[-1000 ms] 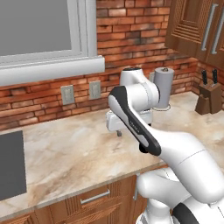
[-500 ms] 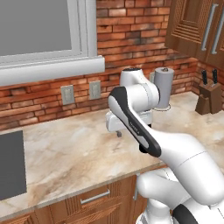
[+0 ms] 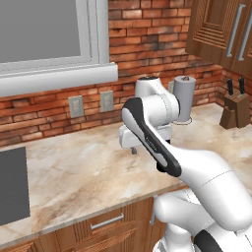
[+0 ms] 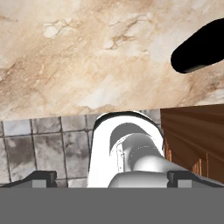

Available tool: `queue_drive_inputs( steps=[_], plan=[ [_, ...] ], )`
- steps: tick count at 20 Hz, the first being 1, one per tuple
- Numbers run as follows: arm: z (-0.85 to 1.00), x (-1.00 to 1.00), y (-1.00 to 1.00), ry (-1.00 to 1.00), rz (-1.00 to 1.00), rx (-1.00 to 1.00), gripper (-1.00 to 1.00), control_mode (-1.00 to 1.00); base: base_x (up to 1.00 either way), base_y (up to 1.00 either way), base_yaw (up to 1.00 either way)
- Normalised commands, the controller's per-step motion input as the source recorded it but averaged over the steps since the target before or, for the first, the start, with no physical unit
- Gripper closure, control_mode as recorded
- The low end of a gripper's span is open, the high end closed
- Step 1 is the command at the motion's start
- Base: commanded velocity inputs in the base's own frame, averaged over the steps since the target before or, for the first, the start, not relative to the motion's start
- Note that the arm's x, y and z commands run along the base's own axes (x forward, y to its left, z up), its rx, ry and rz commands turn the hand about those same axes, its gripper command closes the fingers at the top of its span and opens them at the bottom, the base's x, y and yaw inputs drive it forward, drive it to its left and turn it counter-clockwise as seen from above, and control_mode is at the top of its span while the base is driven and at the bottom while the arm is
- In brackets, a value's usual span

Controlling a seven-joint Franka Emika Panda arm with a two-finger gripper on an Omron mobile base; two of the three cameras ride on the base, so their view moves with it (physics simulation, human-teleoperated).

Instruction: There is a wine glass and glass cup on the dining counter. Place the wine bottle next to the wine glass and the juice bottle next to the glass cup.

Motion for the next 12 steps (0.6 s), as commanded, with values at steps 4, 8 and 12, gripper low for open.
queue_drive_inputs(
  steps=[4,8,12],
  plan=[
    [0.0,-0.09,0.0,-0.01,0.0,0.0,-1.0,-1.0,0.0,0.0,0.0],
    [0.01,-0.21,0.0,-0.12,0.0,0.0,-1.0,-1.0,0.0,0.0,0.0],
    [0.1,-0.27,0.0,-0.14,0.03,0.01,-1.0,-1.0,0.0,0.0,0.0]
  ],
)
